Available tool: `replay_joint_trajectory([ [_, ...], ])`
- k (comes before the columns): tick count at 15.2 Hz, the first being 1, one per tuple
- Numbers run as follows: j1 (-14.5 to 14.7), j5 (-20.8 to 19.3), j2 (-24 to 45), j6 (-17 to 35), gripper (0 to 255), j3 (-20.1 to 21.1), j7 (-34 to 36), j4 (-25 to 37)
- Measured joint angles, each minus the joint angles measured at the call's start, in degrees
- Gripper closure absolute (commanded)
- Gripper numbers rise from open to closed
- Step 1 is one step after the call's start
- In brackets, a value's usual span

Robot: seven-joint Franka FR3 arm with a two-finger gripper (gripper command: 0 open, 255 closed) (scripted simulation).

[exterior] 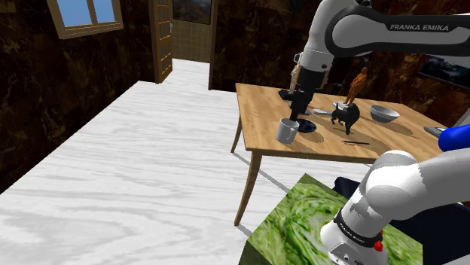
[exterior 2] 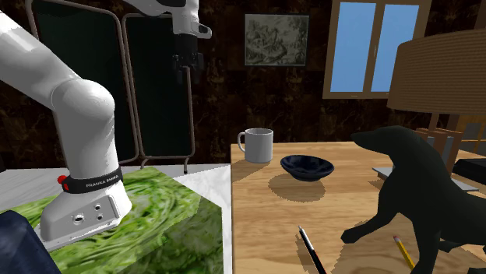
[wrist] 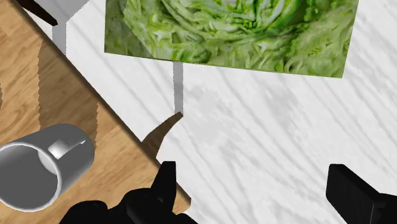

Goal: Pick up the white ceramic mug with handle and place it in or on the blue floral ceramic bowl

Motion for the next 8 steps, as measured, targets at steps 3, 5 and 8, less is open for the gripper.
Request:
replay_joint_trajectory([
  [3, -0.47, -0.85, 1.09, 1.68, 0, -1.22, -1.52, -0.42],
  [5, -1.35, -2.30, 2.07, 3.83, 0, -3.38, -4.16, -1.30],
  [8, -2.48, -4.19, 4.61, 7.99, 0, -6.50, -7.96, -2.38],
])
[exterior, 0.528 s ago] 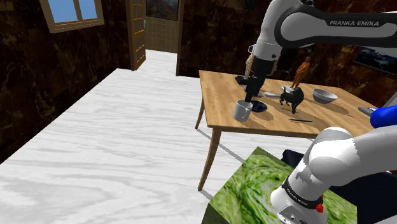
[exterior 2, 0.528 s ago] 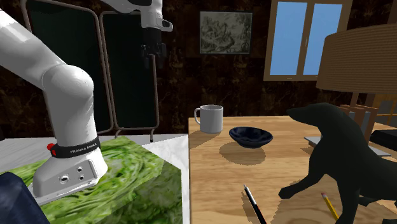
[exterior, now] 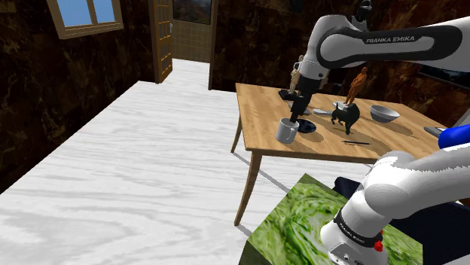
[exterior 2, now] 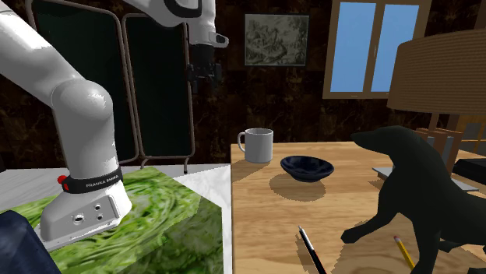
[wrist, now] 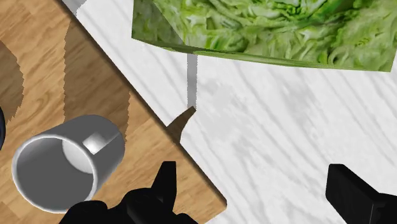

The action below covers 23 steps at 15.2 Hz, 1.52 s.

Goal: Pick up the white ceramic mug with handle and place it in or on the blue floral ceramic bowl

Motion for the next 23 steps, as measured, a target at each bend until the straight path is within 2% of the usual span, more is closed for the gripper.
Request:
replay_joint_trajectory([
  [7, -2.23, -3.20, 8.64, 8.75, 0, -8.04, -9.86, 1.43],
  [12, -2.75, -2.97, 16.90, 15.24, 0, -13.52, -17.12, 4.23],
  [16, -2.68, -0.31, 25.48, 19.80, 0, -17.92, -24.16, 8.70],
  [20, -2.95, 4.76, 34.68, 23.15, 0, -21.24, -31.90, 14.27],
  [23, -3.28, 6.35, 37.09, 24.56, 0, -21.84, -34.17, 15.05],
])
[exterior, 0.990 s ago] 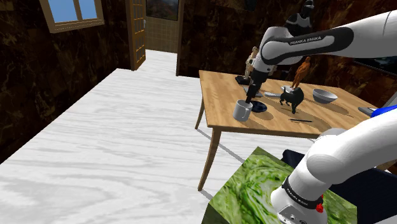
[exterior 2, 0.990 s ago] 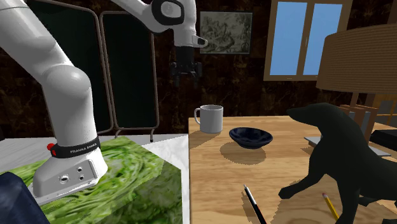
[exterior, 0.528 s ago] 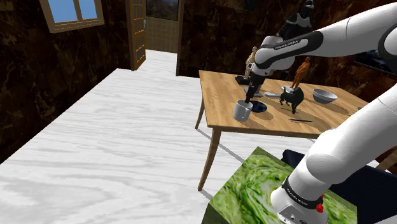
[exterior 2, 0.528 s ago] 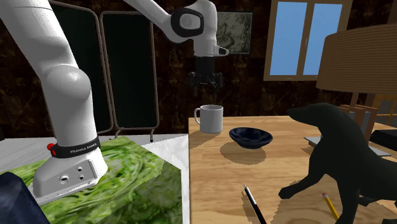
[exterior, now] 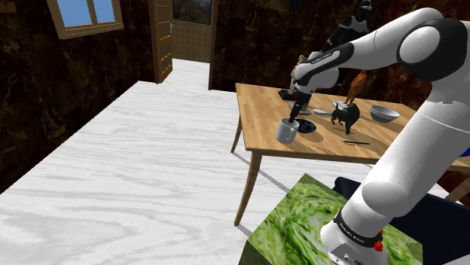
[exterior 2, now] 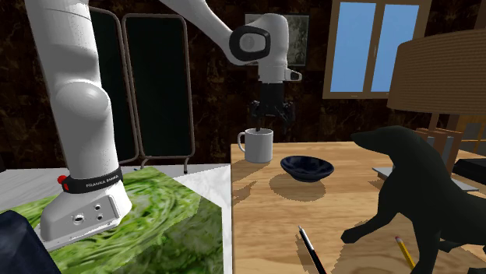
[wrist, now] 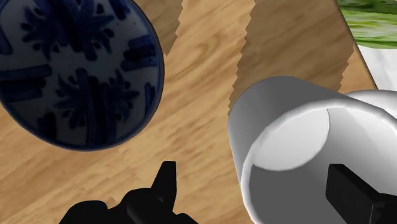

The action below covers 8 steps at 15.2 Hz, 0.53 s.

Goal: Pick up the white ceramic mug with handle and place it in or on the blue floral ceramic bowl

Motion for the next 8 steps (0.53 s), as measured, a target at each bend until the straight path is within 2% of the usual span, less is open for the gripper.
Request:
replay_joint_trajectory([
  [8, -0.06, 2.56, 3.49, 4.56, 0, 0.03, -1.96, -1.60],
])
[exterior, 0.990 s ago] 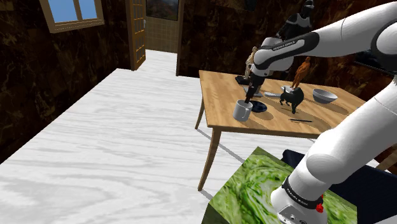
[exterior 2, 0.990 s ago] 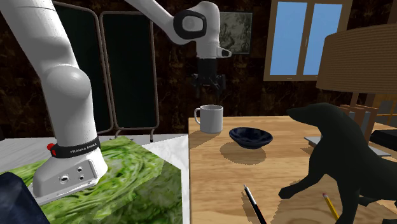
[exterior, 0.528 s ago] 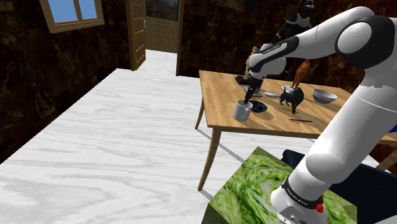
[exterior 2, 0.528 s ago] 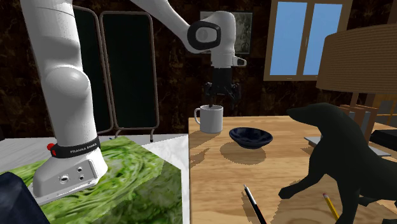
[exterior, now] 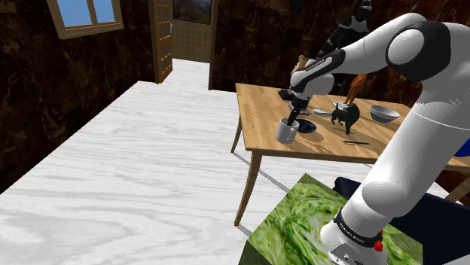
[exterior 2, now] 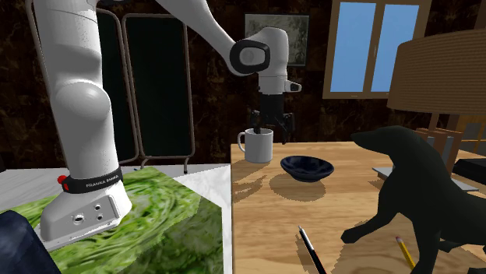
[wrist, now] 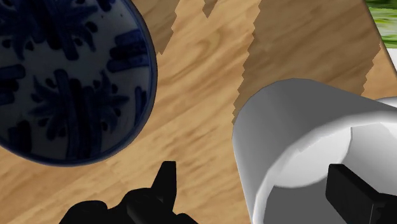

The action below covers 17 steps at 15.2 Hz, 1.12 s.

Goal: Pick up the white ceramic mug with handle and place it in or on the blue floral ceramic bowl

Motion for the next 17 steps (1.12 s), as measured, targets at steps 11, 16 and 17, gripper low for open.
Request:
replay_joint_trajectory([
  [11, -0.02, 0.09, 0.12, 0.11, 255, -0.01, -0.08, 0.01],
  [16, -0.01, -0.12, -0.14, -0.31, 255, -0.03, 0.08, 0.20],
  [17, -0.01, -0.40, -0.53, -0.71, 255, -0.07, 0.23, 0.27],
])
